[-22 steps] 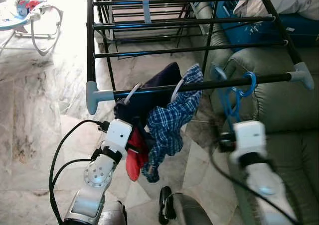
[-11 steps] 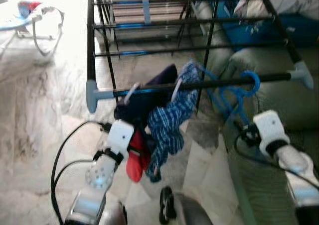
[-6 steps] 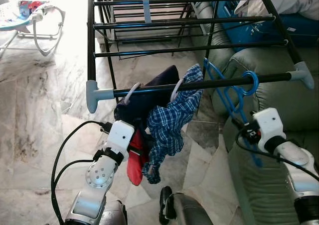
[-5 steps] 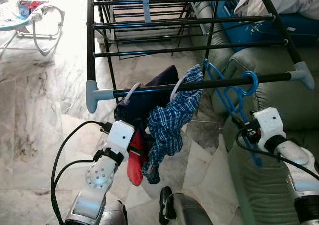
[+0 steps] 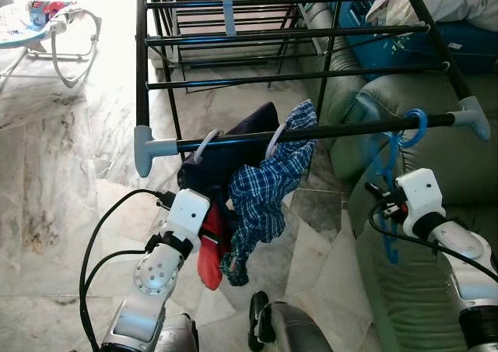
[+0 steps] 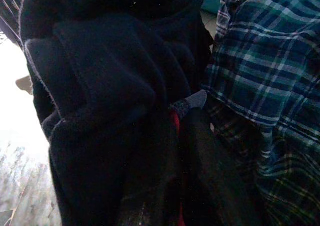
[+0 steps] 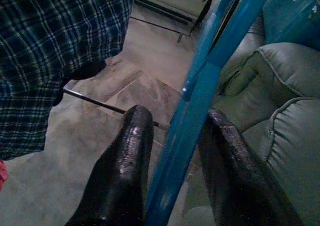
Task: Hang hanger
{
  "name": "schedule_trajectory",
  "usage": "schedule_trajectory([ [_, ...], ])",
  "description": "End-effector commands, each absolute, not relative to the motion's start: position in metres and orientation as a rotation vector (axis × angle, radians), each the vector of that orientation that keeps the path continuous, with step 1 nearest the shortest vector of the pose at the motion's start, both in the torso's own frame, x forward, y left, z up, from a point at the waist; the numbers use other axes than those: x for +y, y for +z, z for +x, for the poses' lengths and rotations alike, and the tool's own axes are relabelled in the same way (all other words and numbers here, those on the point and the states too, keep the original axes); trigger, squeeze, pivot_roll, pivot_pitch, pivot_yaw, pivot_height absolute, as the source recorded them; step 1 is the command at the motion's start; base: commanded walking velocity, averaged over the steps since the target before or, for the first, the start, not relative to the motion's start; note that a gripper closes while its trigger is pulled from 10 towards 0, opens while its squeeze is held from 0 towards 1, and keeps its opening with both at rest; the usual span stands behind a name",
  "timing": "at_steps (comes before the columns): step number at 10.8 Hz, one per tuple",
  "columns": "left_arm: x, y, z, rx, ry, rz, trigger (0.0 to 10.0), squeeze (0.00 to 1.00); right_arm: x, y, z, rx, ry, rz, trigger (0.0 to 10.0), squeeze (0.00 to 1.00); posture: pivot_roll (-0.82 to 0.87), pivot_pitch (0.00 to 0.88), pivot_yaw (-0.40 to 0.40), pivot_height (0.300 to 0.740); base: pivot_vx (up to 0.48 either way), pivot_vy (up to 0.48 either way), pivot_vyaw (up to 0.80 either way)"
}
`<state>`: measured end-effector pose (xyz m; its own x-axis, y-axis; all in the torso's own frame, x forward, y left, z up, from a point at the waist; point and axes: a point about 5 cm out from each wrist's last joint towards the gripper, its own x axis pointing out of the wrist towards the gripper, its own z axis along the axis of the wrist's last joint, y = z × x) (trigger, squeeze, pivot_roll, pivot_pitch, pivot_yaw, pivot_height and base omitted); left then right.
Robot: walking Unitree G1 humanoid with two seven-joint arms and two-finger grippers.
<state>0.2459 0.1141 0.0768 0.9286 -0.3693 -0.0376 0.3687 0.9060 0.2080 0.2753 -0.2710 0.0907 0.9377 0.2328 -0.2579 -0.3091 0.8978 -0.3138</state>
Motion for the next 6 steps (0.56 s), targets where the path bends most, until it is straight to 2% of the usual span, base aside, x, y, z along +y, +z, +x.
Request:
schedule_trajectory([
  [1, 0.1131, 0.0773, 0.2458, -0.003, -0.388, 0.22, 10.0, 0.0, -0.2728, 0.0841, 0.2705, 0.237, 0.277, -0.345, 0.0, 0.0, -0.05, 0.207, -0.044, 0.74, 0.0, 0.0, 0.0],
  [6, 0.1138, 0.0774, 0.2458, -0.004, -0.387, 0.222, 10.0, 0.0, -0.2716, 0.0895, 0.2712, 0.175, 0.211, -0.387, 0.0, 0.0, -0.05, 0.204, -0.04, 0.74, 0.0, 0.0, 0.0],
])
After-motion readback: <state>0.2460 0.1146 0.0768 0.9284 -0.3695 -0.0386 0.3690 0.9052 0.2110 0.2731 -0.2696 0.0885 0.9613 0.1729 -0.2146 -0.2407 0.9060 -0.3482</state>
